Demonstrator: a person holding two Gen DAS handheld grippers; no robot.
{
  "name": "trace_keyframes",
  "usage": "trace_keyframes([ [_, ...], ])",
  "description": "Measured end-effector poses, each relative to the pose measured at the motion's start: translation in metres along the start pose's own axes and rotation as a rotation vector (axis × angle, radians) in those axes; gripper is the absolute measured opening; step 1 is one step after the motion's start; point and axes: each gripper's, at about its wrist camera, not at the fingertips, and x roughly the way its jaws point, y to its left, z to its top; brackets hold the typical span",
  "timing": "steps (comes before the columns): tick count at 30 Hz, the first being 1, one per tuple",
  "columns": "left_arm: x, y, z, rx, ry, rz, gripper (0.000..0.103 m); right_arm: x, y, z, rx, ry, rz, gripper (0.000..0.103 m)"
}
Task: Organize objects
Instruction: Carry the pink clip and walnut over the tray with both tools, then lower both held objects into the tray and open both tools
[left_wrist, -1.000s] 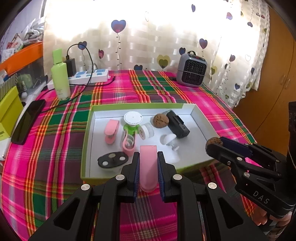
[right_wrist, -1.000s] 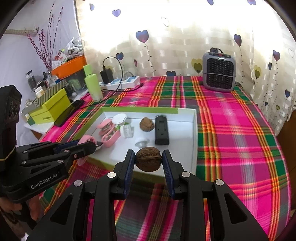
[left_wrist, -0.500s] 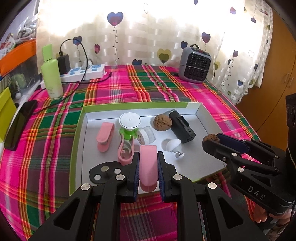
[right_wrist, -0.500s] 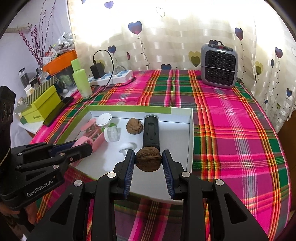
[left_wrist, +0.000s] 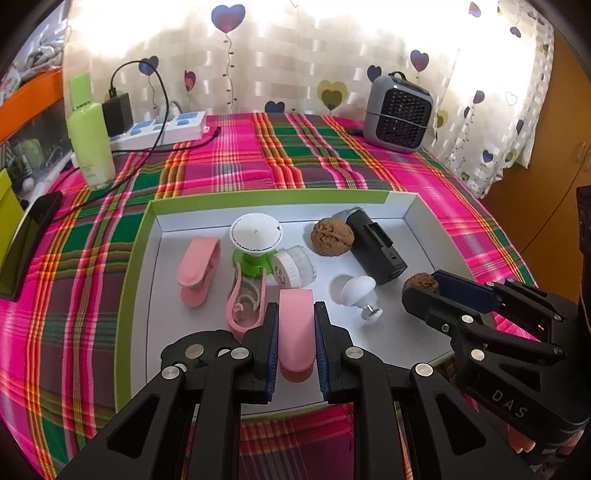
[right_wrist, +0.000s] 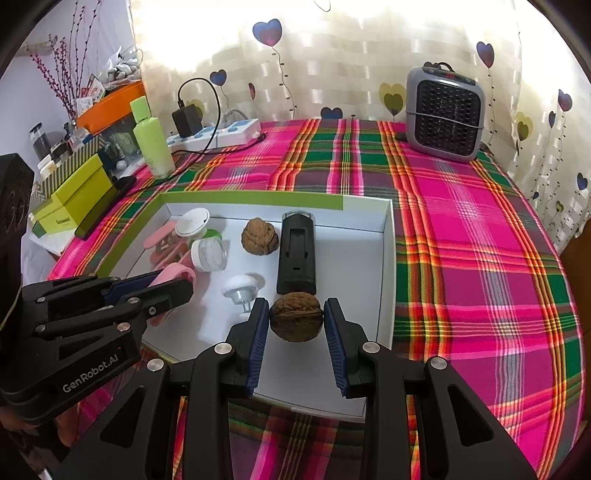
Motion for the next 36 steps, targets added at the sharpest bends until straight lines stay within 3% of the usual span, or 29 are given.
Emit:
trace_keyframes([
  [26,0.01,0.0,-0.001,-0.003,0.027,0.012,0.017,0.005,0.003,-0.001,-0.028,0.008,-0.02,0.032],
  [36,0.01,0.001,-0.002,-0.003,0.028,0.024,0.03,0.005,0.004,-0.002,-0.029,0.009,-0.021,0.032],
])
